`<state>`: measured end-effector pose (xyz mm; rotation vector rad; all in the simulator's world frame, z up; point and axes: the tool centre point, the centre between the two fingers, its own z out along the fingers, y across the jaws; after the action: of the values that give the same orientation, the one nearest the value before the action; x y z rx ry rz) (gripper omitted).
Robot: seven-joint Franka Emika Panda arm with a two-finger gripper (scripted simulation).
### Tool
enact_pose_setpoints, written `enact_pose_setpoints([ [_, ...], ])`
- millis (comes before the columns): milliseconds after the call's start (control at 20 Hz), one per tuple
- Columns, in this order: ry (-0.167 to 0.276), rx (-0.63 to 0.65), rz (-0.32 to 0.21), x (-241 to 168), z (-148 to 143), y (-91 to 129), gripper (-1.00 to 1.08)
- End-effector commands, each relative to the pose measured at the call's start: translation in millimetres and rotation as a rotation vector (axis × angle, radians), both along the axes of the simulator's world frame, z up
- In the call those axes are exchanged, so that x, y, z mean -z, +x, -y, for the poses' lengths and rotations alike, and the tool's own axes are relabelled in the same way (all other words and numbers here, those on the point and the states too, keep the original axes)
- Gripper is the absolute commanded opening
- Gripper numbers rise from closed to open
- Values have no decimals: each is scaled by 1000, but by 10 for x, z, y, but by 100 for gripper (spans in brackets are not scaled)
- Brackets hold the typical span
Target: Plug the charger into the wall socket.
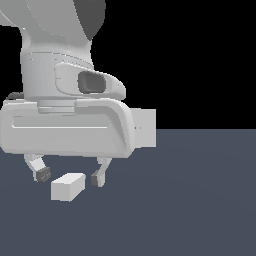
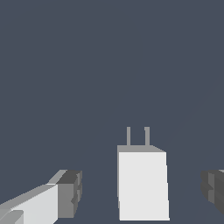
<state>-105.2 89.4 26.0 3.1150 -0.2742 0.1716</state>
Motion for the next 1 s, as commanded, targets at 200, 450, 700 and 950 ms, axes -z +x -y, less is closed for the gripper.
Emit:
enact_pose_setpoints([
  [200, 0, 1, 1, 140, -1, 6, 100],
  [450, 0, 1, 1, 143, -2, 6, -100],
  [700, 0, 1, 1, 143, -2, 6, -100],
  [950, 0, -4, 1, 132, 11, 7, -100],
])
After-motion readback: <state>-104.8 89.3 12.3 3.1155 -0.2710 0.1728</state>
